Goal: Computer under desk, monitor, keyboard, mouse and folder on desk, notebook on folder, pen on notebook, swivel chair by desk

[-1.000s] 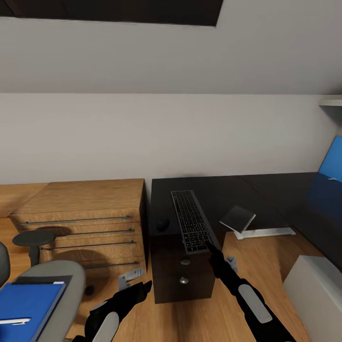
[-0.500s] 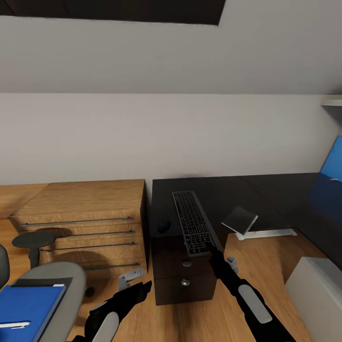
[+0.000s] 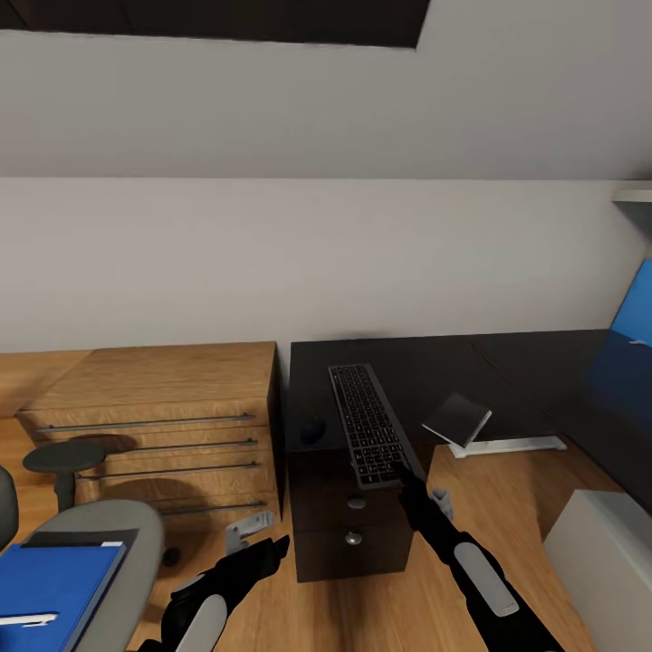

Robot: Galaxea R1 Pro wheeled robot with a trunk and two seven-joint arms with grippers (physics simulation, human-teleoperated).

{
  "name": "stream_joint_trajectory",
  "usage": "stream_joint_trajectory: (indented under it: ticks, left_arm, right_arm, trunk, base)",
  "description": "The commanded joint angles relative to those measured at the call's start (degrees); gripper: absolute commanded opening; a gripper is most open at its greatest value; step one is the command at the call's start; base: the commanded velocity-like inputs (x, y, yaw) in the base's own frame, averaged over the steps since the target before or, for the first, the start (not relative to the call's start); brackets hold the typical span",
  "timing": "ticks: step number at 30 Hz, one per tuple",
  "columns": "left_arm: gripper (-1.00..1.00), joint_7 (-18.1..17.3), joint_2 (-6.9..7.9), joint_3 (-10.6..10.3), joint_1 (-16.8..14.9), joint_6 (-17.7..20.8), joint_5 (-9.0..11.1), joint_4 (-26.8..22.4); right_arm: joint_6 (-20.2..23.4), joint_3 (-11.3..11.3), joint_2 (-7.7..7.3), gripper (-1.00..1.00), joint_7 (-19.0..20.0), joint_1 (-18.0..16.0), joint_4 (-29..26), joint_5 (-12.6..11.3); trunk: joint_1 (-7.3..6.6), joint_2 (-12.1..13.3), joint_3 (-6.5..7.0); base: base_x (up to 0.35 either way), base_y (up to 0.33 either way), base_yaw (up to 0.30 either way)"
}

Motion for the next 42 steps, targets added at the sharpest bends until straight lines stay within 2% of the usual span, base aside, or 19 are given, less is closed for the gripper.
stream_joint_trajectory:
  ticks: [1,19,20,27,32,39,42]
  left_arm:
    - [1.0,0.6,0.02,-0.1,0.0,0.0,0.6,-0.1]
    - [1.0,0.6,0.01,-0.1,0.0,0.0,0.6,-0.1]
    - [1.0,0.6,-0.01,-0.1,0.0,0.0,0.6,-0.1]
    - [1.0,0.6,-0.04,-0.2,0.0,0.0,0.5,-0.1]
    - [1.0,0.6,-0.04,-1.6,0.0,-0.1,0.5,-0.1]
    - [1.0,0.6,-0.04,-1.9,0.0,-0.1,0.5,-0.1]
    - [1.0,0.6,-0.04,-2.0,-0.1,-0.2,0.5,-0.1]
  right_arm:
    - [0.1,0.2,-0.05,1.0,0.2,0.0,0.0,-0.5]
    - [0.2,0.2,-0.08,1.0,0.5,0.0,-0.4,-0.5]
    - [0.2,0.2,-0.11,-1.0,0.5,0.0,-0.4,-0.4]
    - [0.2,0.2,-0.14,-1.0,0.5,0.0,-0.4,-0.4]
    - [0.2,0.2,-0.14,-1.0,0.5,0.0,-0.4,-0.5]
    - [0.1,0.2,-0.14,-1.0,0.7,0.0,-0.6,-0.5]
    - [0.0,0.2,-0.17,-1.0,2.0,0.0,-1.0,-0.5]
  trunk:
    - [0.0,0.0,-0.06]
    - [0.0,0.0,-0.06]
    - [0.0,0.0,-0.06]
    - [0.0,0.0,-0.06]
    - [0.0,0.0,-0.06]
    - [-1.54,2.8,1.2]
    - [-2.2,4.0,1.74]
  base:
    - [0.0,0.0,0.0]
    - [0.0,0.0,0.0]
    - [0.0,0.0,0.0]
    - [0.0,0.0,0.0]
    - [0.0,0.0,0.0]
    - [0.0,0.0,0.0]
    - [0.0,0.0,0.0]
